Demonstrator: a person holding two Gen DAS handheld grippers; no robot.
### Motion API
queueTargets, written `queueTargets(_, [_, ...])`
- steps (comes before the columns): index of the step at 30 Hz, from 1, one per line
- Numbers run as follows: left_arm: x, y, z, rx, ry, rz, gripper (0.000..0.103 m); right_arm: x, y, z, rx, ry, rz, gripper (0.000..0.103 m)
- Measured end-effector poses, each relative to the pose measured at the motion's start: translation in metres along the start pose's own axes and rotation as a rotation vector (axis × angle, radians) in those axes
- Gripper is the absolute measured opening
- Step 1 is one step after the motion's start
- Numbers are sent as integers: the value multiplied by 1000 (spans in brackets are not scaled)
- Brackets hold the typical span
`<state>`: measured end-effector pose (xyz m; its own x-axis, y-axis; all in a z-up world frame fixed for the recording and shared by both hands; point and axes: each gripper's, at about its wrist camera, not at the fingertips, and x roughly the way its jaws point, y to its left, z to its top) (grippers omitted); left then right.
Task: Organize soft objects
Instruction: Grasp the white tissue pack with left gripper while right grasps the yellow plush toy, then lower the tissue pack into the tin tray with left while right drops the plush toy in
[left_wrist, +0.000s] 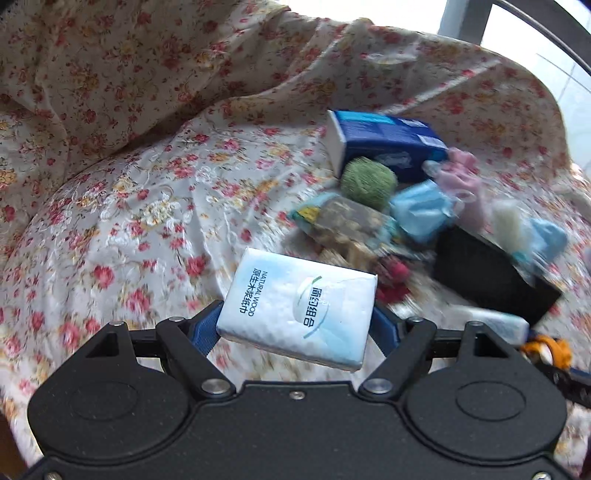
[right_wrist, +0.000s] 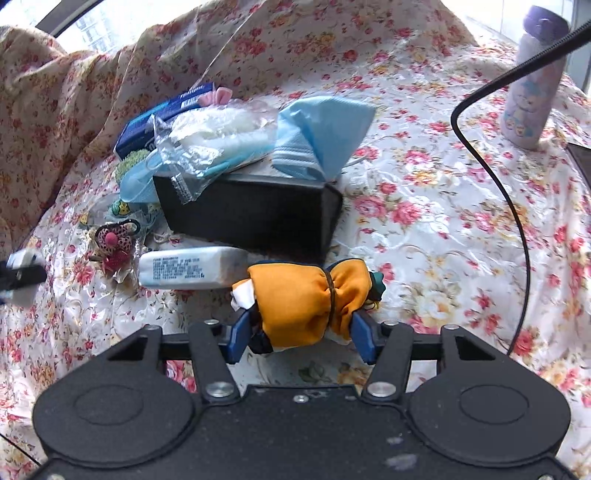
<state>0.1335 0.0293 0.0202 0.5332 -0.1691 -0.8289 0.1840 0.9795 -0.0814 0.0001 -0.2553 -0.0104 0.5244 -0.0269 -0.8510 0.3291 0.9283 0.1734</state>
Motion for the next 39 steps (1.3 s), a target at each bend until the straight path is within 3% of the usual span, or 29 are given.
queueTargets(7, [-24, -20, -30, 33, 51, -40, 76, -19, -12, -7, 18, -32, -2, 49])
queueTargets(8, [-25, -23, -35, 39, 61, -47, 76, -22, -13, -9, 19, -35, 0, 44])
queueTargets(9, [-27, -25, -40, 45, 69, -51, 76, -24, -15, -10, 16, -38, 10, 25])
queueTargets(10, [-27, -28, -45, 50, 79, -53, 76, -25, -16, -11, 11, -41, 32, 21])
queueTargets(17, [-25, -43, -73, 66, 144, -82, 76, -26, -18, -13, -2, -45, 51, 21])
queueTargets(19, [-22, -44, -77, 58, 161, -85, 76, -20, -18, -11, -5, -40, 57, 26])
queueTargets(20, [-21, -44, -79, 56, 167, -86, 76, -17, -18, -10, -5, -39, 48, 39])
queueTargets(21, [-21, -45, -81, 53, 171, -87, 76, -14, -18, -10, 0, -45, 27, 61])
queueTargets(24, [-20, -45, -85, 51, 177, -80, 76, -8, -19, -10, -7, -94, -65, 87])
queueTargets(31, [-11, -45, -89, 46, 206, -72, 76, 19, -27, -9, -15, -45, -79, 92])
queueTargets(36, [-10, -48, -90, 50, 221, -86, 76, 29, -31, -7, 1, -3, -27, 74])
queueTargets(39, [-15, -50, -90, 59, 219, -99, 76, 21, -31, -5, -4, -4, -8, 72])
